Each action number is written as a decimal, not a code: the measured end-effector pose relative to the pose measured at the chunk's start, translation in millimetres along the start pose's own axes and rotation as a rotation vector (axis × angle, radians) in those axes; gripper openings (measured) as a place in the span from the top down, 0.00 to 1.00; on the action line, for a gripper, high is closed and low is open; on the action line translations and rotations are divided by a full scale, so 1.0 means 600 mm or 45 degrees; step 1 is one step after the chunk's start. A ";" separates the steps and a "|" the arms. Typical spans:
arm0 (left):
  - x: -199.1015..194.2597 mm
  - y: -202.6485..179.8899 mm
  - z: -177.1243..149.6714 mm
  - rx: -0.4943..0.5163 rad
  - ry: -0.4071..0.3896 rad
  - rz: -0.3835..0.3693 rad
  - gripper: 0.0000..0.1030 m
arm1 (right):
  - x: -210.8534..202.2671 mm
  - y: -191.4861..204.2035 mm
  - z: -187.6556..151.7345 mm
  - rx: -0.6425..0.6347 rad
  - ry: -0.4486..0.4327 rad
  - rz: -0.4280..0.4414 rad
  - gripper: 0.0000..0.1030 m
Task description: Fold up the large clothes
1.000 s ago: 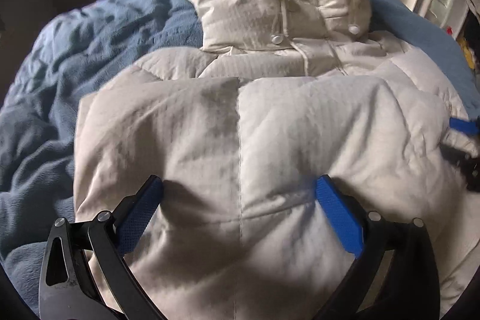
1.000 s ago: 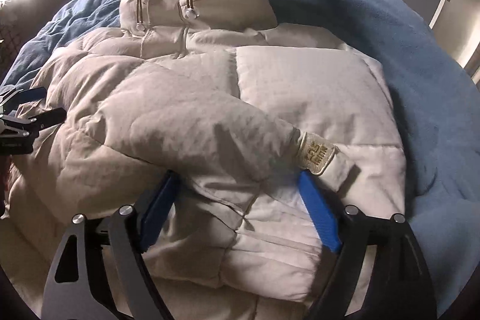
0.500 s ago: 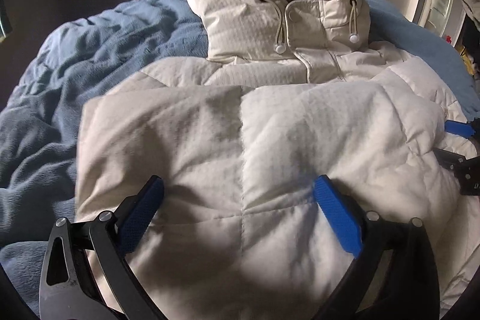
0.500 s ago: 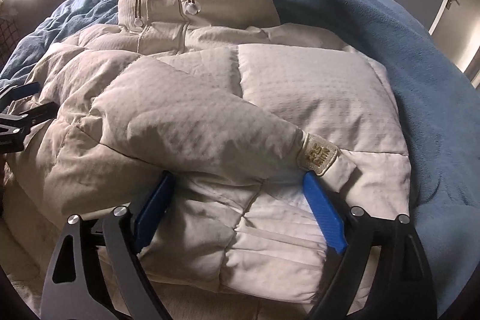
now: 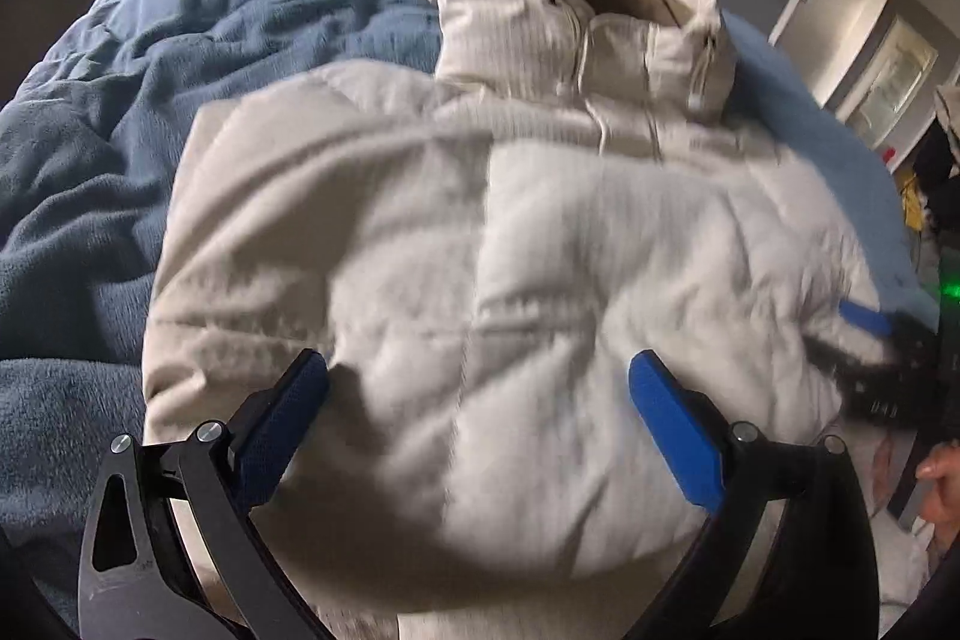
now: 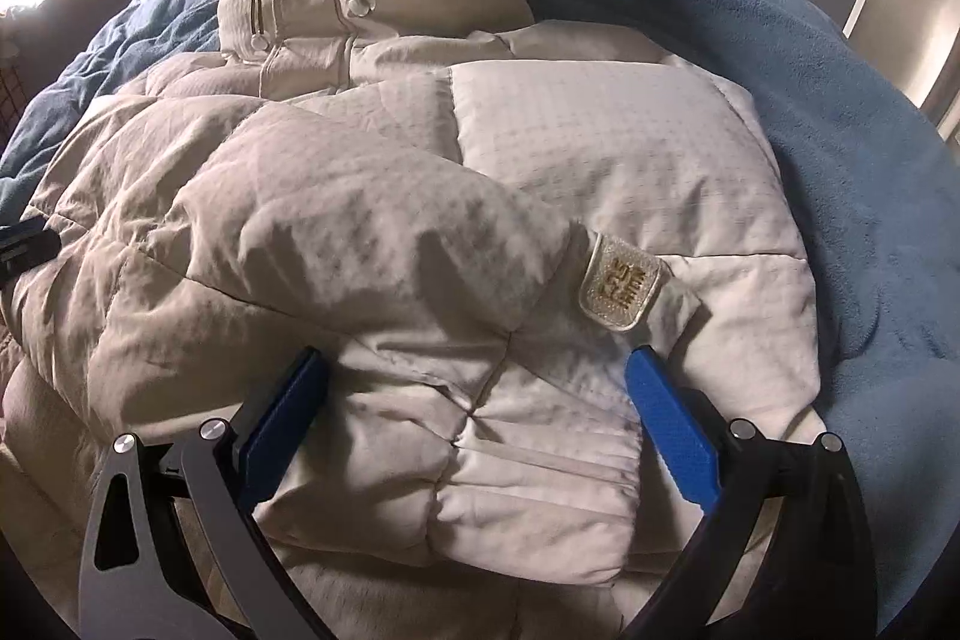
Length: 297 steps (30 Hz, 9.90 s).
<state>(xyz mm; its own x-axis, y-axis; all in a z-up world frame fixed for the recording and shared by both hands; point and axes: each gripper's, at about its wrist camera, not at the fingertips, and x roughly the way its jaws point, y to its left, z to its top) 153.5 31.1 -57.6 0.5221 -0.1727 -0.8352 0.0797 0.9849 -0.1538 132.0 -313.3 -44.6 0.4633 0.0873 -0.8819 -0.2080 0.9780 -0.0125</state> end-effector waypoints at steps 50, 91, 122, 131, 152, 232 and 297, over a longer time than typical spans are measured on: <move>0.077 -0.003 0.441 0.081 -0.300 0.126 0.06 | 0.038 0.058 0.420 -0.147 -0.480 0.155 0.92; -0.135 -0.011 0.085 0.270 -0.366 0.113 0.20 | -0.146 0.047 0.143 -0.133 -0.447 0.325 0.19; -0.160 -0.019 0.085 0.417 -0.347 0.132 0.84 | -0.115 0.090 0.162 -0.372 -0.463 0.240 0.91; -0.134 -0.009 -0.008 0.405 -0.224 0.048 0.83 | -0.097 0.109 0.076 -0.572 -0.398 0.258 0.91; -0.099 -0.050 0.019 0.472 -0.203 -0.070 0.12 | -0.052 0.098 0.068 -0.516 -0.287 0.302 0.72; 0.089 0.077 0.116 0.187 -0.167 -0.051 0.05 | 0.077 0.063 0.279 -0.160 -0.201 0.181 0.20; -0.347 -0.131 -0.158 0.317 -0.464 0.147 0.06 | -0.469 -0.066 -0.128 0.012 -0.663 0.088 0.07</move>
<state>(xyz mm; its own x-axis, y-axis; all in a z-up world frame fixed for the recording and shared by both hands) -42.2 -11.5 78.4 0.8010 -0.0891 -0.5920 0.1818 0.9784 0.0987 -56.2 -391.0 167.6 0.8159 0.2322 -0.5295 -0.2470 0.9680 0.0439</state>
